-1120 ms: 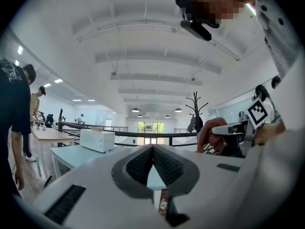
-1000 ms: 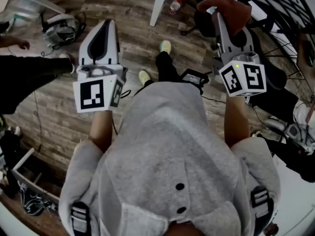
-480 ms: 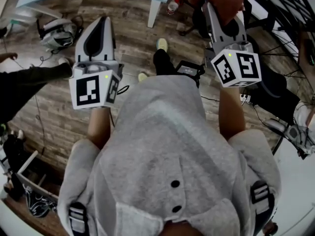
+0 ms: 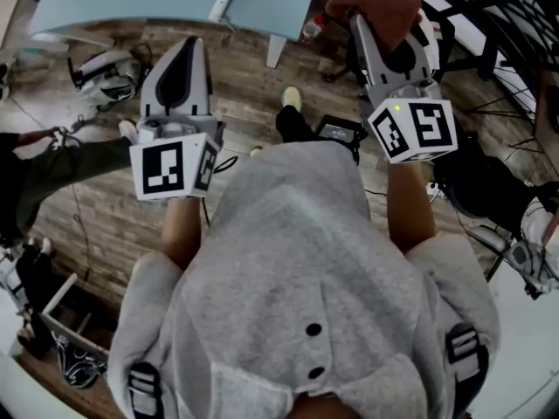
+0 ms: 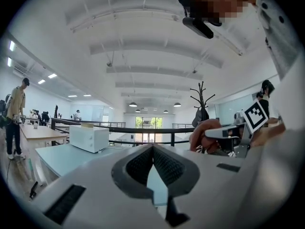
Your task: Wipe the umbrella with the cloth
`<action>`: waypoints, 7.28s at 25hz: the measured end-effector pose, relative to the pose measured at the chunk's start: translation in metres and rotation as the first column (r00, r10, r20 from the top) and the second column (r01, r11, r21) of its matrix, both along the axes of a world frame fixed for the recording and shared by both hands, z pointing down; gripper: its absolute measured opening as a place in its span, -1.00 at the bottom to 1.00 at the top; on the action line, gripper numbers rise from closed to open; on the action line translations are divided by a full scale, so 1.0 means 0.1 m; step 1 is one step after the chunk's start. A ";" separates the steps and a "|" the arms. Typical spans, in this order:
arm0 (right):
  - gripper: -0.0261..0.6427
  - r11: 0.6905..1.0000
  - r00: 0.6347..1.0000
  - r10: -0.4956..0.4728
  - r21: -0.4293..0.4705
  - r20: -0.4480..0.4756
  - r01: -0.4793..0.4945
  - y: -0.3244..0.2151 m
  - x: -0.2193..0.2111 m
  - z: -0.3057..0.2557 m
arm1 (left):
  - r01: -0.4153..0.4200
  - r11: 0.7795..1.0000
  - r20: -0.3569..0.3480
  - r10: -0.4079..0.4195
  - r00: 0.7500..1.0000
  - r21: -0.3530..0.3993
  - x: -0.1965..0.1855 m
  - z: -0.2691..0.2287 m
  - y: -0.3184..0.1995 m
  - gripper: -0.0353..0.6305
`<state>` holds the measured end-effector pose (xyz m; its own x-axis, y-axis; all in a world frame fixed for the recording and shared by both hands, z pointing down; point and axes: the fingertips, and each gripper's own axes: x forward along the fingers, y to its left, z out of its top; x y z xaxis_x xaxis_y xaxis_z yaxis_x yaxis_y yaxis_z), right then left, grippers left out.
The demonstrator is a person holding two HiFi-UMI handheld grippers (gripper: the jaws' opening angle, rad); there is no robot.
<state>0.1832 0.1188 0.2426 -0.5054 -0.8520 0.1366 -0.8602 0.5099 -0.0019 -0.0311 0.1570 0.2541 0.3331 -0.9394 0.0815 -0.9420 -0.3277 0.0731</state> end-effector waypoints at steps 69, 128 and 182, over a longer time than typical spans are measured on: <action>-0.69 0.970 0.985 -0.162 -0.171 0.061 0.170 -2.55 -0.61 0.66 | 0.010 0.928 0.104 0.031 0.994 -0.372 -0.10 1.44 -2.41 -0.83; -0.69 0.845 0.914 -0.275 -0.528 -0.298 0.082 -3.46 -1.08 3.17 | -0.097 0.632 0.127 0.299 0.946 -0.769 -0.19 3.45 -2.55 -0.42; -0.69 0.694 0.777 -0.603 -0.597 -0.179 0.402 -2.32 -2.22 2.86 | -0.129 0.651 0.131 0.335 0.933 -0.748 -0.23 3.34 -2.54 -0.43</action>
<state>-0.0384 -0.1127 0.5289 -0.6687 -0.2330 0.7060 -0.4646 0.8723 -0.1522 -0.0543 -0.0971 0.5882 0.4042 -0.4439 0.7997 -0.8612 -0.4794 0.1691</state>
